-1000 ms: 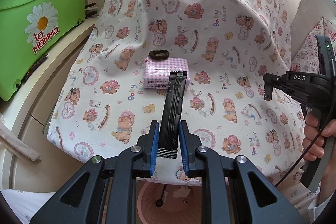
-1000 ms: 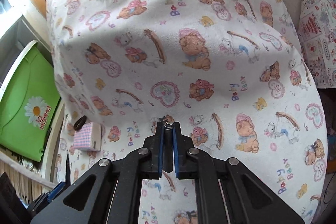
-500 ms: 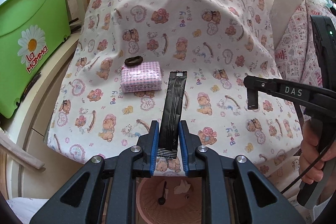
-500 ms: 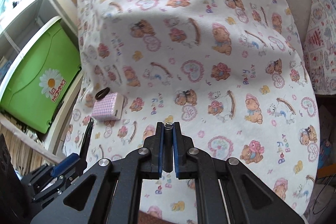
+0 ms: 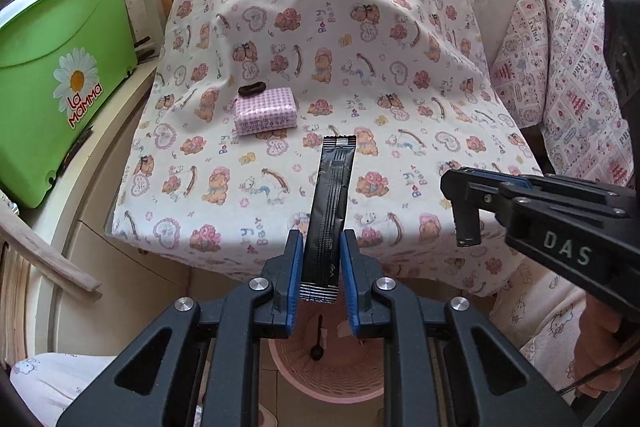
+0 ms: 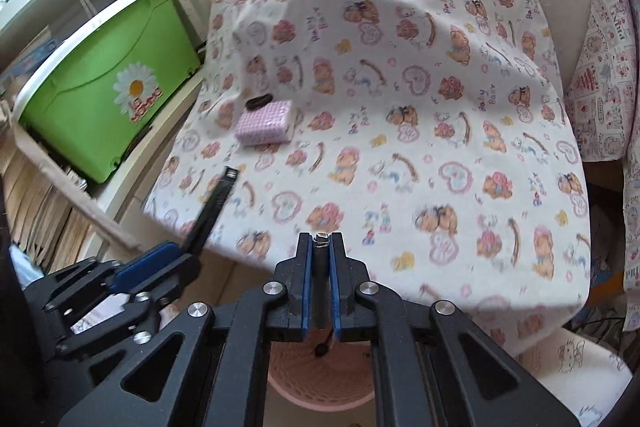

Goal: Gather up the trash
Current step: 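Carry the packet and cylinder toward the wastebasket with both tools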

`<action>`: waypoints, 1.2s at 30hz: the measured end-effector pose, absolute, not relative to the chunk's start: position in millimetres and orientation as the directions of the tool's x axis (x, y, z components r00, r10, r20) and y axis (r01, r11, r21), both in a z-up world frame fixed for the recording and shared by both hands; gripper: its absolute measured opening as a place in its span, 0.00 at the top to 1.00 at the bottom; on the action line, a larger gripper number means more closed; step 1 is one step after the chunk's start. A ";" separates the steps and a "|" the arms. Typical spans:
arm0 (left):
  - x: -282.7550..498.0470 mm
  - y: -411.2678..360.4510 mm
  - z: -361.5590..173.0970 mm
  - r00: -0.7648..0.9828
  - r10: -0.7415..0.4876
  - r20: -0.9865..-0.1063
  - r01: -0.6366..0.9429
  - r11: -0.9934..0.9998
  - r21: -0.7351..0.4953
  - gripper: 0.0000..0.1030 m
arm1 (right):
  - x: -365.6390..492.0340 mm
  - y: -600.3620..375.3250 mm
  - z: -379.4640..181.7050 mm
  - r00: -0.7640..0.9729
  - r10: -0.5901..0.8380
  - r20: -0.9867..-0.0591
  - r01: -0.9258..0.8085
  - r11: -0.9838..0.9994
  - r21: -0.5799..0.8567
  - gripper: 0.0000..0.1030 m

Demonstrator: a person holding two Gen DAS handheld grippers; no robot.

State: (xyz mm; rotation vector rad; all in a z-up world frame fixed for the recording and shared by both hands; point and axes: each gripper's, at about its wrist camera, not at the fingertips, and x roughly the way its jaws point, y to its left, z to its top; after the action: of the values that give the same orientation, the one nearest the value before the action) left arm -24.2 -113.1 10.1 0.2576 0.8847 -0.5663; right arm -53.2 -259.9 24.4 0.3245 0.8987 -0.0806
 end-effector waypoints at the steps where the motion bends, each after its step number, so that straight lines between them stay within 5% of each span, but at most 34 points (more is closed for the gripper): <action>1: -26.0 -111.4 5.8 0.493 -0.358 -0.793 0.570 0.822 -0.016 0.83 | -58.0 -255.8 26.1 0.626 0.074 -0.777 0.198 0.948 0.250 0.91; 36: -1.9 -118.3 -161.3 0.081 -0.214 -0.973 0.484 0.862 -0.150 0.83 | -48.4 -234.8 -118.7 0.307 -0.051 -0.950 0.237 0.971 0.024 0.91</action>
State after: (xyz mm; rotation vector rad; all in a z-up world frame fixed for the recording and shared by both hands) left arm -1.9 -118.3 -161.3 0.2340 1.3973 -0.5286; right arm -48.4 -234.8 -118.7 0.1707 1.2461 -0.1917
